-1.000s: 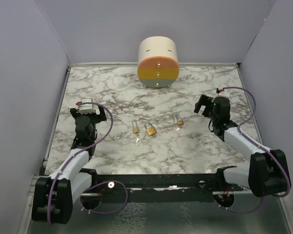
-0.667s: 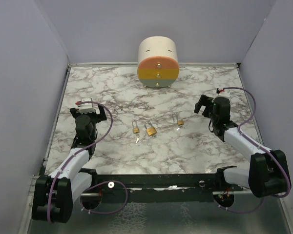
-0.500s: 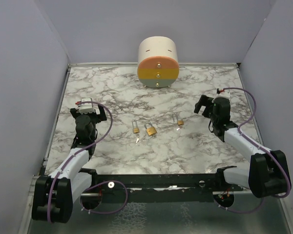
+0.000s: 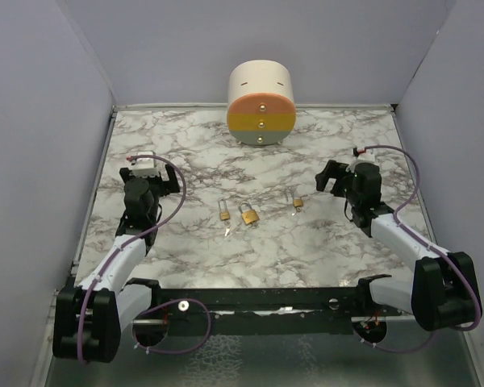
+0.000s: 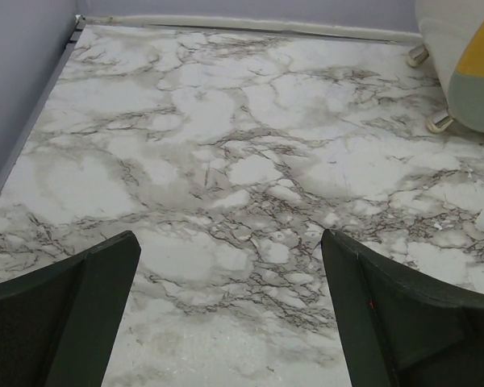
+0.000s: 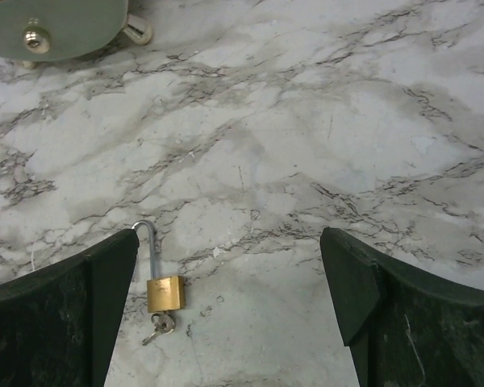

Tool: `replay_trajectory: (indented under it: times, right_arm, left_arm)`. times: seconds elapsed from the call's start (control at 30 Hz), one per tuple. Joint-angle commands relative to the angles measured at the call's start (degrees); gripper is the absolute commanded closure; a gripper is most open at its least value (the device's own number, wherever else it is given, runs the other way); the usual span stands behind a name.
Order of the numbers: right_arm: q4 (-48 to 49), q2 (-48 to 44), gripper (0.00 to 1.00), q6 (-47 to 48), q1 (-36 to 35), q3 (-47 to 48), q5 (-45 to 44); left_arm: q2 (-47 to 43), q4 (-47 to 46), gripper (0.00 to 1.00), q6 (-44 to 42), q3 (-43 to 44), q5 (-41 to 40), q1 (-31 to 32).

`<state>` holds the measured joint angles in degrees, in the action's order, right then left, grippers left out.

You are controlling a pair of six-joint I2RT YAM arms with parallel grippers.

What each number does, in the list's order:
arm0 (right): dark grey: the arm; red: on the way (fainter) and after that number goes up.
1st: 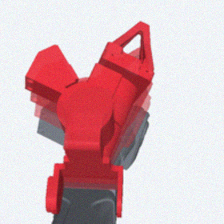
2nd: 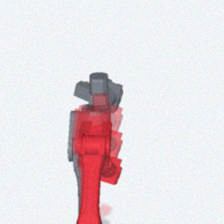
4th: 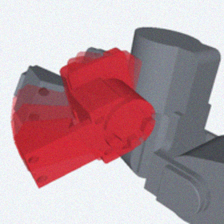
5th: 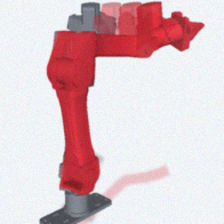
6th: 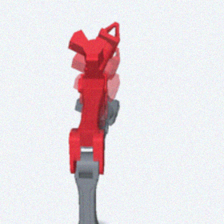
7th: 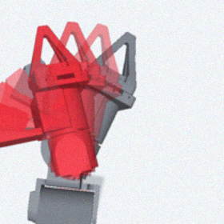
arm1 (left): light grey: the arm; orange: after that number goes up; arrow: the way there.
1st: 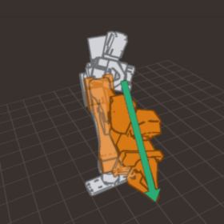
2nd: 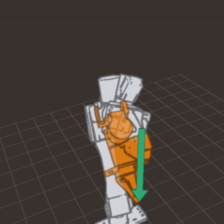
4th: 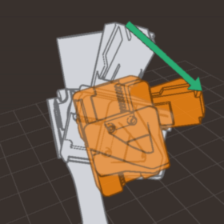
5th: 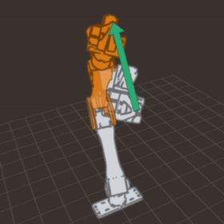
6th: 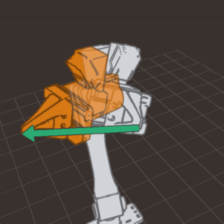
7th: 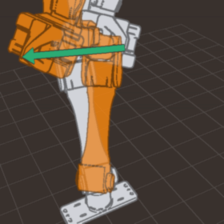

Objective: Lock with the key
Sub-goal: Pick up the lock from the center of the board.

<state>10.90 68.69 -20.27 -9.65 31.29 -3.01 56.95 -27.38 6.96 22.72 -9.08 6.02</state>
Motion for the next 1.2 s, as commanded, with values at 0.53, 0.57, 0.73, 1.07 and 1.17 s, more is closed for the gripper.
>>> replay_trajectory:
  times: [0.53, 0.57, 0.73, 1.07, 1.17]
  right_arm:
    - [-3.7, 4.7, 0.06, 3.8, -15.7, 1.2, -7.6]
    - [-4.0, 5.1, 0.05, 3.9, -15.9, 1.5, -7.5]
    - [-5.1, 8.6, 0.12, 4.4, -17.1, 3.1, -8.1]
    - [-7.8, 15.3, 0.39, 4.1, -19.2, 7.2, -9.8]
    - [-8.6, 16.6, 0.41, 3.7, -19.4, 8.1, -10.2]
  left_arm:
    - [-1.9, 4.1, 0.01, 4.1, 2.0, 6.7, 0.1]
    - [-2.1, 4.1, 0.01, 4.3, 2.0, 6.9, 0.1]
    - [-1.8, 4.1, 0.01, 4.6, 2.4, 7.9, 0.1]
    - [-0.9, 4.1, 0.01, 5.8, 2.6, 7.8, 0.1]
    - [-0.5, 4.1, 0.01, 6.3, 2.8, 8.5, 0.1]
